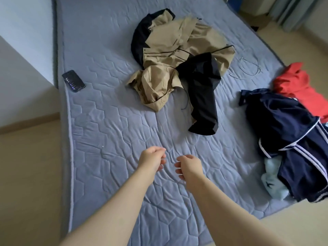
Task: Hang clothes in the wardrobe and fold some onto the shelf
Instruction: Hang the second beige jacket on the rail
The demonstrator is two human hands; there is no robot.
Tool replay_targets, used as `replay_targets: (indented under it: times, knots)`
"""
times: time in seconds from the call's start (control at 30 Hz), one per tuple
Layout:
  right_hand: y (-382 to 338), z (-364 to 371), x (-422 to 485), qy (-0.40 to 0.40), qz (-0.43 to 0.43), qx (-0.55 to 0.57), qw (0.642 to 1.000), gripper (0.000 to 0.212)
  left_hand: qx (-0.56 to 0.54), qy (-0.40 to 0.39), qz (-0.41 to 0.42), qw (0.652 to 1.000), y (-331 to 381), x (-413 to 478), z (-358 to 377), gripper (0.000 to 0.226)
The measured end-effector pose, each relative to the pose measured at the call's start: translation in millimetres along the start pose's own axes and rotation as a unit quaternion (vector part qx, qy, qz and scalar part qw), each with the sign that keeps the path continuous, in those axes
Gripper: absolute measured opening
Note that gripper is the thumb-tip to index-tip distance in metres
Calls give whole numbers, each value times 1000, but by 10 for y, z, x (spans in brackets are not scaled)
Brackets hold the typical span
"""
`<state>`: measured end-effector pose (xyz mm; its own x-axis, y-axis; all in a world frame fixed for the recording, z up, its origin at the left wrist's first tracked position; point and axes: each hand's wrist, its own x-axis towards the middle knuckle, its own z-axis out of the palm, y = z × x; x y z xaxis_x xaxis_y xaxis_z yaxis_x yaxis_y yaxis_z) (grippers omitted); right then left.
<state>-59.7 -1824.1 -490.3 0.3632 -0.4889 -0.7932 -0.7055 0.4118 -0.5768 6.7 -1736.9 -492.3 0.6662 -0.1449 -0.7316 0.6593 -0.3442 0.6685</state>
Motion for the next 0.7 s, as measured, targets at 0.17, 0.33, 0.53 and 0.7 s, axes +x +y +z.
replay_targets:
  times: [0.17,0.33,0.53,0.7]
  knots:
    - [-33,-7,844,19,-55,-82,995,11,52,23,36,998,-284,695,362,22]
    - [152,59,1622,17,-62,-157,985,5,115,40,44,992,-718,1254,505,26]
    - [262,107,2448,87,-239,-496,830,39,235,77,123,961,-762,2102,611,26]
    - [174,222,3058,71,-314,-572,755,55,360,130,267,885,-634,2716,690,30]
